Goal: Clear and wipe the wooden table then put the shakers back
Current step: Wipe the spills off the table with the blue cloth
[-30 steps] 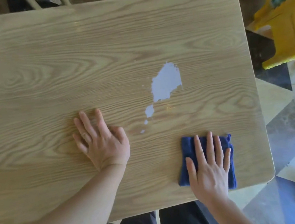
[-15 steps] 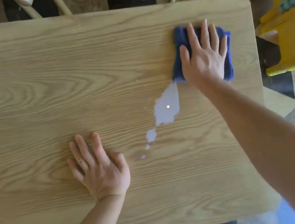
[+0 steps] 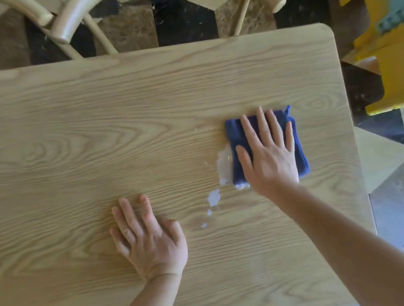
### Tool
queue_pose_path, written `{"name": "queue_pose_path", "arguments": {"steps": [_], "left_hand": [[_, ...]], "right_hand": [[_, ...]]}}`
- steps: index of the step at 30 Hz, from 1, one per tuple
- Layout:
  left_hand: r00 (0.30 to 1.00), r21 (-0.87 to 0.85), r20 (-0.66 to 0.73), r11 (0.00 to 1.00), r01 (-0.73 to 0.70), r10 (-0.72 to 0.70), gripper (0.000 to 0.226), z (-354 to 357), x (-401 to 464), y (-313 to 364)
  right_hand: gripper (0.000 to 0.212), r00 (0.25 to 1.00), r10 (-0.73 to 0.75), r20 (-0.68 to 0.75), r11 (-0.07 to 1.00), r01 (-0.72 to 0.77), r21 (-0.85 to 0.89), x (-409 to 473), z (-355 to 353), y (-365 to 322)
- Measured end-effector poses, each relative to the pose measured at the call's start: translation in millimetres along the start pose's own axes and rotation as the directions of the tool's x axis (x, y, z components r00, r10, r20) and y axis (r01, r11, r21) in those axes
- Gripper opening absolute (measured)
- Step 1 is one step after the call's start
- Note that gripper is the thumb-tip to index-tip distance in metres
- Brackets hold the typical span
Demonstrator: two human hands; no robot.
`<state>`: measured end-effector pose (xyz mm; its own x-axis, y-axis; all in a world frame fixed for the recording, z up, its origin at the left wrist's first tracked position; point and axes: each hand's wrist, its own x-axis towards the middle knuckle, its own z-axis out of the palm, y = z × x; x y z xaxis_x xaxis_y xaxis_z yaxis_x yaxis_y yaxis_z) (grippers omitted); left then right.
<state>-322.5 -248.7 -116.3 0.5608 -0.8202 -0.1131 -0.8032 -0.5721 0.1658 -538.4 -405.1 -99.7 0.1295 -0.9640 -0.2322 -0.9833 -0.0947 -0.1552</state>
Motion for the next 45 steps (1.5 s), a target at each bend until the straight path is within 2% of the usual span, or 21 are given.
{"name": "queue_pose_path", "arguments": {"steps": [6, 9, 17, 22, 28, 31, 37, 40, 45], "left_hand": [[1.0, 0.001, 0.001, 1.0, -0.004, 0.004, 0.072, -1, -1, 0], [1.0, -0.008, -0.015, 1.0, -0.002, 0.002, 0.07, 1, 0, 1], [1.0, 0.004, -0.015, 1.0, -0.009, 0.009, 0.072, 5, -1, -2], [0.999, 0.001, -0.042, 0.999, -0.034, 0.034, 0.072, 10, 0, -6], [0.998, 0.01, -0.045, 0.999, -0.035, 0.035, 0.072, 14, -1, -8], [0.999, 0.011, -0.045, 1.0, -0.026, 0.027, 0.073, 14, -1, -9], [0.998, 0.007, -0.051, 0.999, -0.033, 0.033, 0.071, 10, -1, -5], [0.999, -0.005, -0.041, 0.999, -0.033, 0.033, 0.07, 9, -1, -5], [0.999, -0.021, -0.024, 0.999, -0.038, 0.037, 0.069, 8, -1, -4]], "right_hand": [[0.068, 0.996, 0.02, 0.089, 1.0, -0.019, -0.014, -179, 44, -11], [0.066, 0.991, 0.035, 0.127, 0.999, -0.034, -0.009, -214, 52, -14], [0.069, 0.986, 0.137, 0.09, 0.99, -0.133, -0.05, -173, 51, -16], [0.064, 0.979, 0.202, -0.043, 0.979, -0.202, -0.012, -53, 27, -18], [0.064, 0.987, 0.117, -0.114, 0.993, -0.114, 0.033, 107, -4, -45], [0.066, 0.986, 0.102, -0.131, 0.994, -0.097, 0.043, 146, -12, -55], [0.067, 0.994, 0.023, -0.105, 0.999, -0.018, 0.047, 126, -14, -39], [0.066, 0.986, 0.12, -0.115, 0.992, -0.114, 0.054, 78, -8, -8], [0.065, 0.951, 0.296, -0.087, 0.954, -0.291, 0.072, -59, 14, 36]]}}
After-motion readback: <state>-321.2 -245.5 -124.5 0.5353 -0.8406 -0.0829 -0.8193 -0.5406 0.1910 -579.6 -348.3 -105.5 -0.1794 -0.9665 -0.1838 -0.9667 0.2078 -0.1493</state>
